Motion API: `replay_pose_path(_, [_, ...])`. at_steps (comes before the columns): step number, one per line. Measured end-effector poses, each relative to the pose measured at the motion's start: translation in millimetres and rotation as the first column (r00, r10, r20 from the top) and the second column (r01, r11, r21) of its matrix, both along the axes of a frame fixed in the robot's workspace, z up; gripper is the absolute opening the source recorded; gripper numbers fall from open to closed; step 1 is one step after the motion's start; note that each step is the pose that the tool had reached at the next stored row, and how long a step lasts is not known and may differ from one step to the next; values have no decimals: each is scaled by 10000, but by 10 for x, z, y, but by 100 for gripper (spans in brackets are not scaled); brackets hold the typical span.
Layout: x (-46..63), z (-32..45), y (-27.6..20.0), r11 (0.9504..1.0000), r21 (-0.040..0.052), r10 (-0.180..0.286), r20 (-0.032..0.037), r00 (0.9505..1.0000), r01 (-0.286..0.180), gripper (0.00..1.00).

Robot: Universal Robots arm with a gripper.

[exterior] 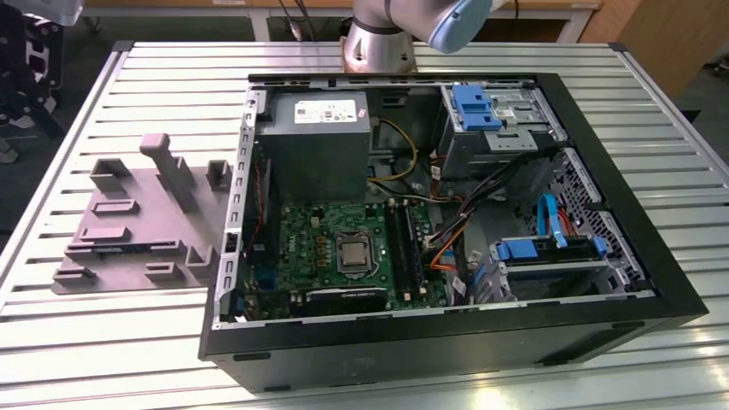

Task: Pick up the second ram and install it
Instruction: 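Pick up the second ram and move it above second insertion slot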

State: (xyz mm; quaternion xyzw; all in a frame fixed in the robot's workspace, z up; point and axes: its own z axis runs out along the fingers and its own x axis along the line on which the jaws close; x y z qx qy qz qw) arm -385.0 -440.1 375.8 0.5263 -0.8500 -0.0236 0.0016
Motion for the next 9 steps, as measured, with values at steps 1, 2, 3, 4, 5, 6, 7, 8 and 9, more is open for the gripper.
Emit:
replay_pose_path(1, [0, -12, 0, 10000, 0, 1, -1, 10000, -1, 11])
replay_pose_path(2, [0, -25, 0, 10000, 0, 4, -1, 10000, -4, 11])
replay_pose_path(3, [-1, -34, 0, 10000, -1, 75, -2, 10000, -75, 11])
replay_pose_path(4, [-1, -43, 0, 9997, -1, 244, -2, 9997, -244, 11])
replay_pose_path(5, [0, -53, 0, 9991, 0, 421, 1, 9991, -421, 11])
replay_pose_path(6, [0, -63, 0, 9982, -1, 602, 1, 9982, -602, 11])
replay_pose_path(7, [0, -74, 0, 9969, 0, 781, 2, 9969, -781, 11])
replay_pose_path(8, [-1, -86, 0, 9954, 0, 959, 3, 9954, -959, 11])
replay_pose_path(9, [-1, -96, 0, 9935, 0, 1139, 2, 9935, -1139, 11])
